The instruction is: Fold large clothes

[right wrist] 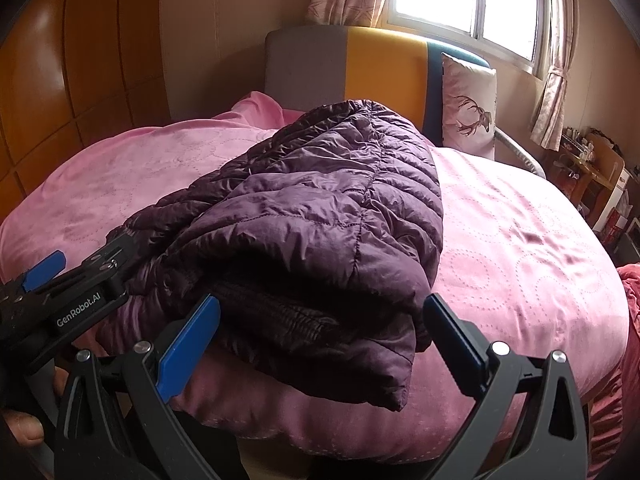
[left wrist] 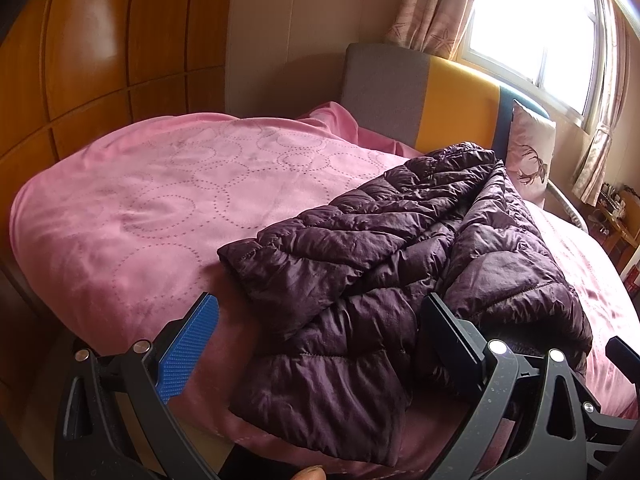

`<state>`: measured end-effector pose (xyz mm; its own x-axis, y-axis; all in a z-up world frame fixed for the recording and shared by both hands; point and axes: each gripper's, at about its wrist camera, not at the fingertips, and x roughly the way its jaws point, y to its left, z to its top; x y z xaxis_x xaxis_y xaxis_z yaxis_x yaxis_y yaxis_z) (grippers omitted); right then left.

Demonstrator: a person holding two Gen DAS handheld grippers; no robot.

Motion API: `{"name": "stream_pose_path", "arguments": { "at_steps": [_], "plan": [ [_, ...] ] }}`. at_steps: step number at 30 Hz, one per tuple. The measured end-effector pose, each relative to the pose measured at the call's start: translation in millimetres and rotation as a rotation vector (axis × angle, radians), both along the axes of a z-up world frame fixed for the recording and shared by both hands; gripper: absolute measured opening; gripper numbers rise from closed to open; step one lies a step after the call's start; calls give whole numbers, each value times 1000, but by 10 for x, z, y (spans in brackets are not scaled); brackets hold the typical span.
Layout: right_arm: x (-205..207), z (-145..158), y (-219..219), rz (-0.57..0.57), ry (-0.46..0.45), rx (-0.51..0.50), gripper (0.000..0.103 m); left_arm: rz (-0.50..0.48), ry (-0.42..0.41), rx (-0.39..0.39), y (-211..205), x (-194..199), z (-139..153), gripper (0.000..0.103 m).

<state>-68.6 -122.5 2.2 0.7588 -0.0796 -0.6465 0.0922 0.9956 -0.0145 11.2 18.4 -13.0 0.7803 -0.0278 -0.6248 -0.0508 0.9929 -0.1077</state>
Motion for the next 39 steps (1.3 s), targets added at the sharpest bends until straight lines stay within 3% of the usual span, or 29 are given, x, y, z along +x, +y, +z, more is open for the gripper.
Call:
{"name": "stream_pose_path", "arguments": {
  "at_steps": [20, 24, 28, 32, 35, 39],
  "plan": [
    [21, -19, 15, -6, -1, -6, 101, 24, 1, -6, 103, 1, -55, 100],
    [0, 72, 17, 36, -58, -9, 101, 31, -7, -43, 251, 32, -60, 100],
    [51, 266, 185, 205, -114, 3, 93, 61, -7, -123, 612, 72, -56, 100],
    [237, 348, 639, 449, -111, -40, 86, 213, 6, -155, 1156, 52, -77, 100],
    [436, 249, 1102, 595, -78, -116, 83, 298, 20, -174, 1523, -18, -132, 100],
    [876, -171, 1723, 713, 45, -284, 82, 373, 28, -207, 1804, -141, -218, 100]
  ]
}}
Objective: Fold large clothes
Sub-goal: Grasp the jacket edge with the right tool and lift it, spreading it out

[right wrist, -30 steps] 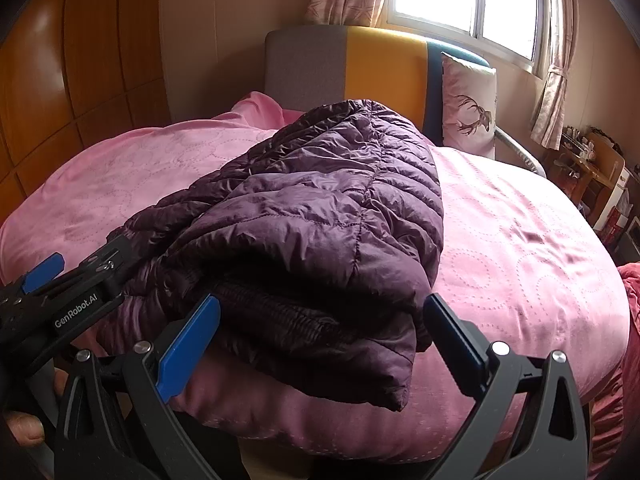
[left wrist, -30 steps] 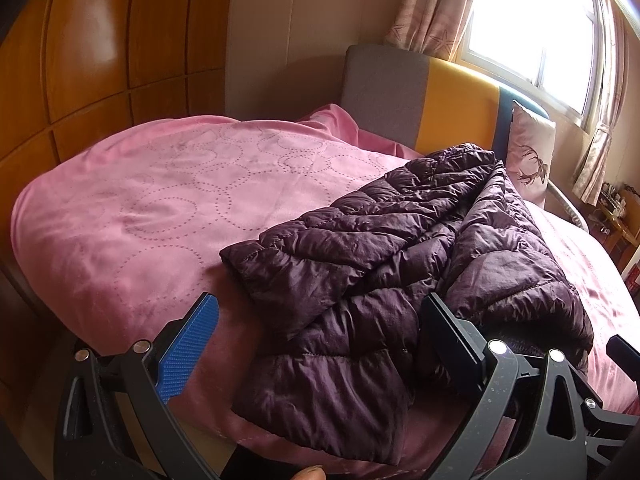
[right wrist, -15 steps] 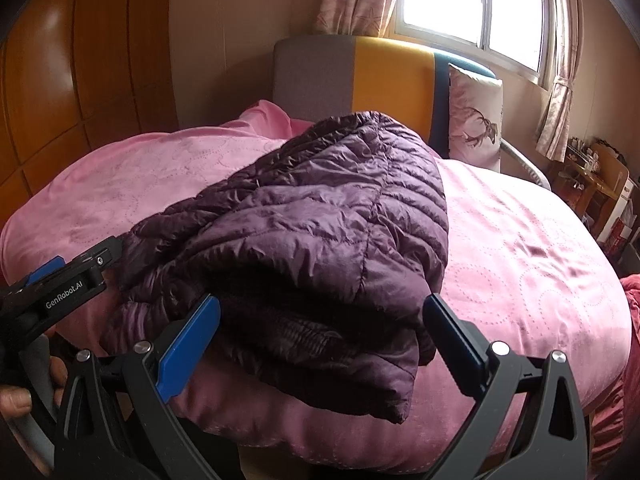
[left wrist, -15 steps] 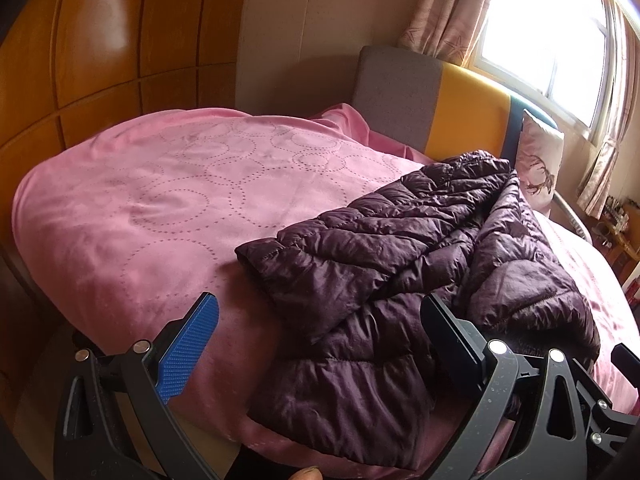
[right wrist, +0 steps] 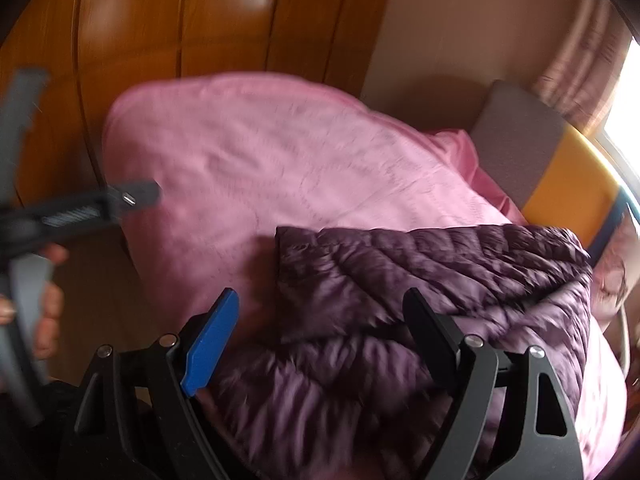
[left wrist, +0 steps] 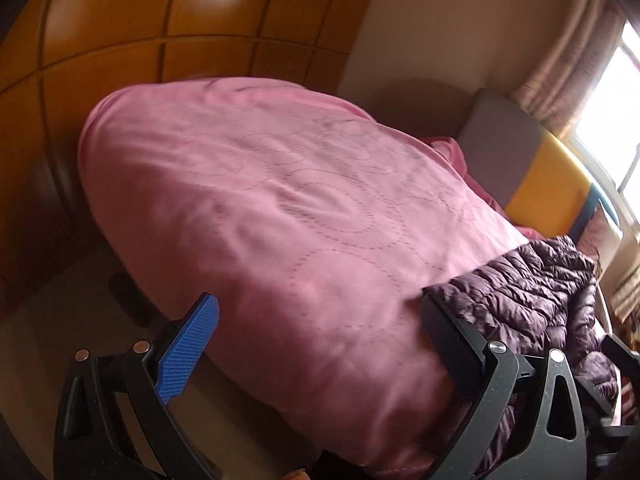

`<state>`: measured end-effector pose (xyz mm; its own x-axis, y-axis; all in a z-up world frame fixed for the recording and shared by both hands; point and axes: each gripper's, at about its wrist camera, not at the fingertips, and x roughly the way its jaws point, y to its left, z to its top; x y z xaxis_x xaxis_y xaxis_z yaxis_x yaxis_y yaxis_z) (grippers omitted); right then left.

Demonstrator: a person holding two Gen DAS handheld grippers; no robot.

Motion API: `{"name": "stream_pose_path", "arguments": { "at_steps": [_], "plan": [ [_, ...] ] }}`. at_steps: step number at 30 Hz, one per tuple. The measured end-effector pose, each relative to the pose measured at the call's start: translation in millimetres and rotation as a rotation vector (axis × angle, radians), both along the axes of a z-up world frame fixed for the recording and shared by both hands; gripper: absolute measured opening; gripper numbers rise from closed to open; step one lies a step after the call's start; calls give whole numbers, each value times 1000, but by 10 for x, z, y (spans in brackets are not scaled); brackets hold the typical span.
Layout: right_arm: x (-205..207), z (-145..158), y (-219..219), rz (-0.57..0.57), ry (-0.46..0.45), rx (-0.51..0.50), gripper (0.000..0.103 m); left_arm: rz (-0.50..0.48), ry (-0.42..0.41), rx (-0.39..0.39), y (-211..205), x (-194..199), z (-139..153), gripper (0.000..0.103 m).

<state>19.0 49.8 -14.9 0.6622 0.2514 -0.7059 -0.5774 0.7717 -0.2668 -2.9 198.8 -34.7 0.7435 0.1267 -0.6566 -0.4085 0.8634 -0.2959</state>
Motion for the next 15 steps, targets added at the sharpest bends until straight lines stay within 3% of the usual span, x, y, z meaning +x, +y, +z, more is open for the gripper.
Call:
{"name": "stream_pose_path", "arguments": {
  "at_steps": [2, 3, 4, 6, 11, 15],
  "plan": [
    [206, -238, 166, -3, 43, -95, 65, 19, 14, -39, 80, -20, -66, 100],
    [348, -401, 211, -9, 113, -141, 42, 21, 20, -46, 96, -22, -80, 100],
    [443, -484, 202, -25, 161, -166, 28, 17, 25, -55, 105, -13, -109, 100],
    [467, -380, 133, -33, 153, -131, 14, -3, 27, -72, 94, -3, -133, 100],
    [366, 540, -385, -80, -5, 56, 12, -118, 14, -93, -85, 76, -154, 100],
    [418, 1396, -1321, -255, -197, 184, 12, -253, 8, -133, -366, 216, -157, 100]
  ]
}}
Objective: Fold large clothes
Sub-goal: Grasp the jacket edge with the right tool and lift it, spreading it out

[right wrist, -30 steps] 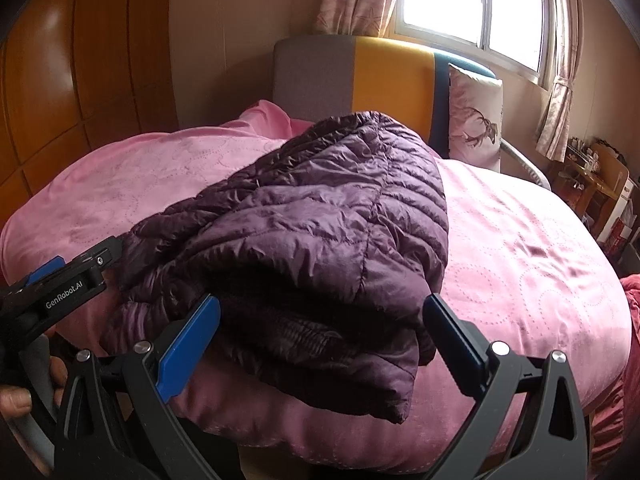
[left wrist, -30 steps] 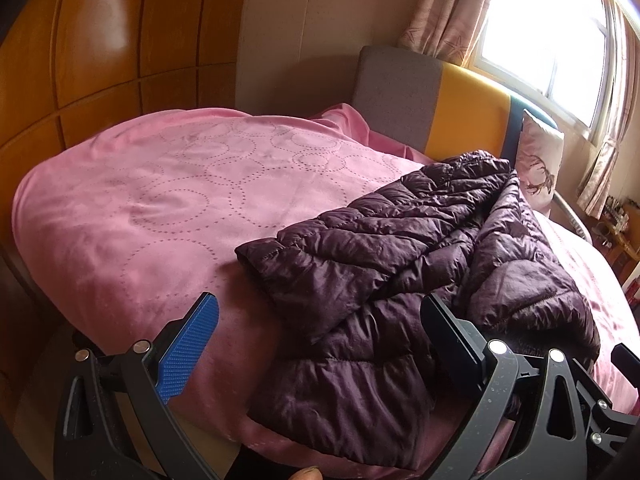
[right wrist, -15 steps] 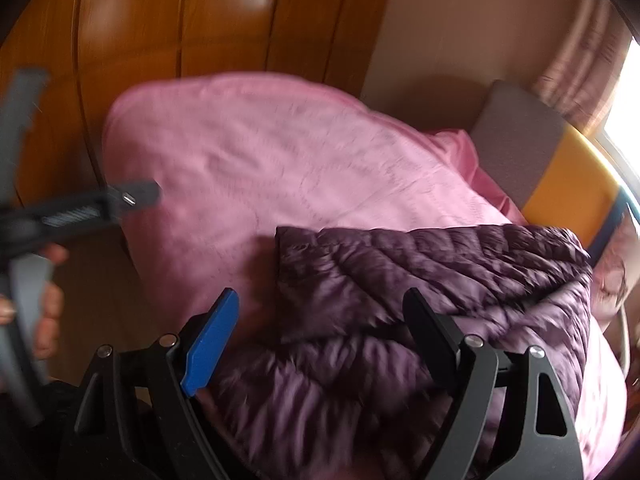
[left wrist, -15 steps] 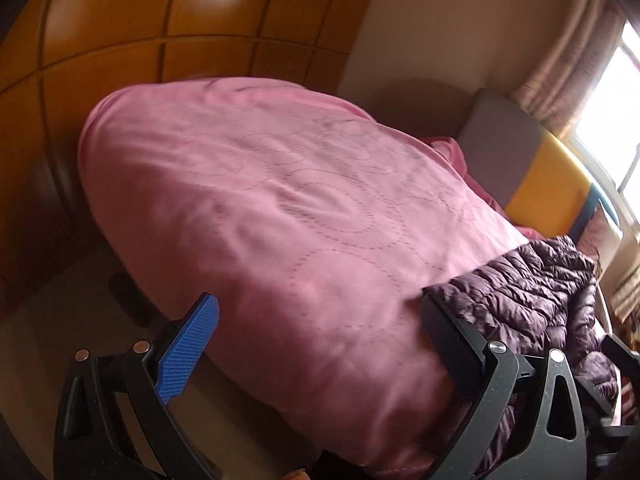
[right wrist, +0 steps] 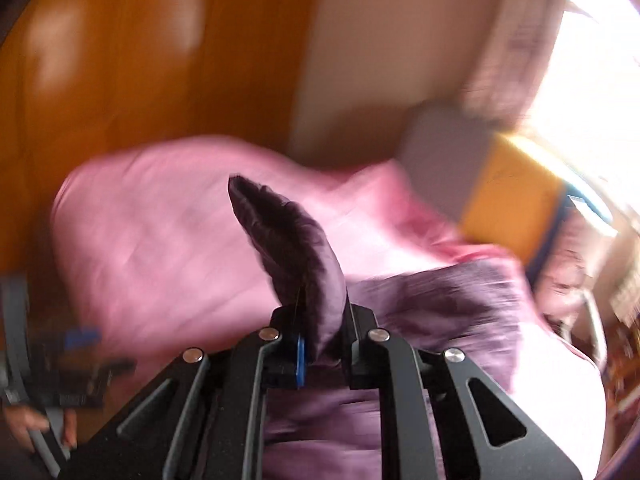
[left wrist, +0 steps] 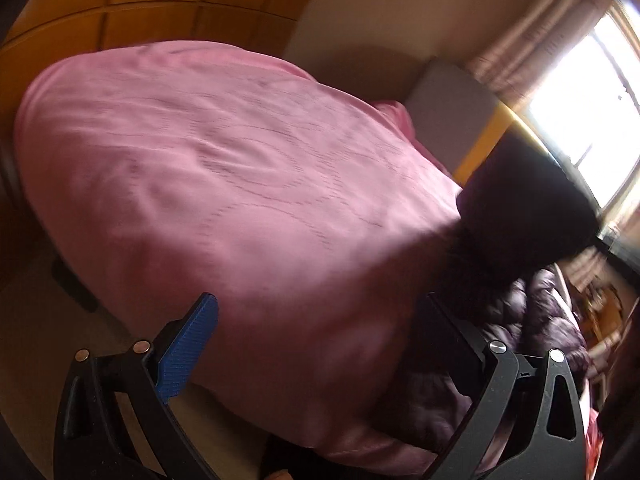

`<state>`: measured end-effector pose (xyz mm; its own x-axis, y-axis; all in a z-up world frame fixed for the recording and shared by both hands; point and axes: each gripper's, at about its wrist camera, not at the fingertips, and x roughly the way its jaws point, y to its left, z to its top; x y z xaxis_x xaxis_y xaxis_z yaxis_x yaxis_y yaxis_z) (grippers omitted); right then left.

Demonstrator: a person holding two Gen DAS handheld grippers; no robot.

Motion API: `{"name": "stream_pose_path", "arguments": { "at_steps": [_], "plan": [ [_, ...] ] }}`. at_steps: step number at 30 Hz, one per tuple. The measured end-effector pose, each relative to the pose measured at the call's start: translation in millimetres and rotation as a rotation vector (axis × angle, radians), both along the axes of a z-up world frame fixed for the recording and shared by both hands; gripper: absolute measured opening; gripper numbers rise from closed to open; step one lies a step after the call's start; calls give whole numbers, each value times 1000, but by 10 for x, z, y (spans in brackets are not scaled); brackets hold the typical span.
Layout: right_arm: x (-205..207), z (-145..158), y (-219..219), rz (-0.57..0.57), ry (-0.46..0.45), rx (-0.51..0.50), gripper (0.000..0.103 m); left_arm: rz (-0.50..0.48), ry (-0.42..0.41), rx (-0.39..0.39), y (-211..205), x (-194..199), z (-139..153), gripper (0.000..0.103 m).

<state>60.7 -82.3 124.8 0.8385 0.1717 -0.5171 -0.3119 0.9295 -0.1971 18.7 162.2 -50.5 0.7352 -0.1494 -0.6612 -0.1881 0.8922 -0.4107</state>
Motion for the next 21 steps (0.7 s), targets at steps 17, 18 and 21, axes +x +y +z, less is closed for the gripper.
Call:
{"name": "stream_pose_path", "arguments": {
  "at_steps": [17, 18, 21],
  "plan": [
    [-32, -220, -4760, -1182, 57, 36, 11, -462, 122, 42, -1216, 305, -307, 62],
    [-19, -318, -4899, -1221, 83, 44, 11, -463, 123, 63, -1219, 315, -305, 54],
    [-50, -634, -5281, -1337, 181, 23, 11, -440, 124, 45, -1114, 412, -252, 22]
  ]
}}
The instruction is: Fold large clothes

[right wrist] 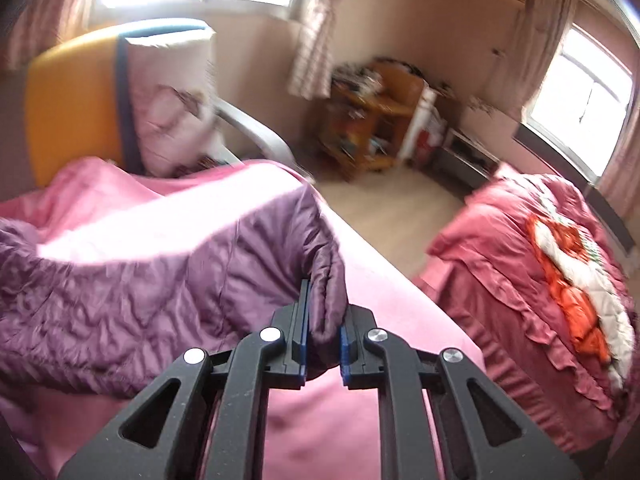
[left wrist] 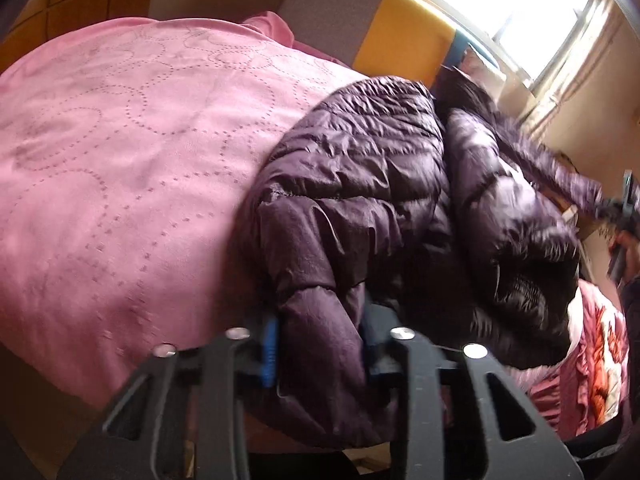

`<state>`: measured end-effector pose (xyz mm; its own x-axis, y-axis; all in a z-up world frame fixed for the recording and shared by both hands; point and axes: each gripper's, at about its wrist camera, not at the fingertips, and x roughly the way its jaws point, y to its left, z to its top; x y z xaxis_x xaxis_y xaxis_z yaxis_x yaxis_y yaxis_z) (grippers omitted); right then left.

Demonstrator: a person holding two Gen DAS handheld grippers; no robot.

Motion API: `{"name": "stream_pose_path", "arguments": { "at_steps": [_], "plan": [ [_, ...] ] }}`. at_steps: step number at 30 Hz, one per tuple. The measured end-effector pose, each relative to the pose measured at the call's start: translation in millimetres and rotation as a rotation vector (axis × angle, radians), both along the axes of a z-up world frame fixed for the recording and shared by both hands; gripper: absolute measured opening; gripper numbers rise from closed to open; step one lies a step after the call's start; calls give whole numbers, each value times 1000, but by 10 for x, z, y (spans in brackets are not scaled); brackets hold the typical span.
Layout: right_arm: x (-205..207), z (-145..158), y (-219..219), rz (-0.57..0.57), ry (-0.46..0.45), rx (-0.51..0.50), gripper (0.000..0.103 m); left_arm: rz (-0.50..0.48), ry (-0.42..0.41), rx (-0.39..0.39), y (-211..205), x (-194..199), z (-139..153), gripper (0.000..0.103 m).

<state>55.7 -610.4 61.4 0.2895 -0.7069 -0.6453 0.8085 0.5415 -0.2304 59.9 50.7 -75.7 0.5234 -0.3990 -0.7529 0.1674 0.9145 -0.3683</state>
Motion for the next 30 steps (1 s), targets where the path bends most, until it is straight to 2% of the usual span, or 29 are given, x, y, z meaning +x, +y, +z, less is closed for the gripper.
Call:
{"name": "stream_pose_path", "arguments": {
  "at_steps": [4, 6, 8, 9, 10, 12, 13, 14, 15, 16, 17, 20, 22, 24, 26, 28, 29, 30],
  "plan": [
    [-147, -328, -155, -101, 78, 41, 11, 75, -40, 33, 297, 246, 136, 14],
    [-276, -383, -204, -112, 77, 80, 13, 136, -70, 79, 483, 416, 225, 13],
    [-279, -483, -122, -81, 60, 102, 29, 204, -104, 125, 703, 631, 340, 12],
    [-272, -452, -22, -51, 47, 120, 45, 241, -118, 133, 819, 727, 405, 12],
    [-241, -421, 84, -17, 31, 135, 55, 291, -130, 134, 978, 889, 482, 12],
    [-131, -274, 473, 87, 8, 155, 63, 349, -139, 146, 1146, 1154, 589, 16],
    [-72, -224, 628, 134, 3, 167, 68, 378, -143, 167, 1185, 1270, 657, 30],
    [-7, -171, 864, 211, -15, 204, 69, 398, -154, 180, 1189, 1327, 713, 52],
    [71, -157, 1067, 284, -28, 256, 70, 408, -173, 178, 1193, 1346, 773, 64],
    [148, -152, 1302, 372, -34, 320, 70, 414, -215, 151, 1215, 1333, 856, 85],
    [248, -151, 1632, 480, -37, 395, 70, 422, -248, 134, 1246, 1276, 903, 90],
    [474, -206, 2478, 719, -31, 578, 72, 445, -265, 123, 1251, 1237, 966, 90],
    [680, -278, 3211, 888, 14, 679, 81, 434, -263, 83, 1252, 1247, 940, 90],
    [833, -392, 3745, 974, 67, 740, 83, 401, -261, 58, 1204, 1159, 902, 90],
    [1006, -518, 4228, 1037, 165, 748, 84, 329, -243, 23, 1090, 1033, 822, 90],
    [1172, -708, 4633, 1050, 281, 705, 83, 242, -234, -11, 969, 900, 735, 90],
    [1227, -804, 4748, 1041, 319, 697, 80, 182, -225, -35, 886, 832, 688, 90],
    [1271, -885, 4831, 1020, 344, 670, 62, 141, -217, -52, 821, 783, 644, 90]
  ]
}}
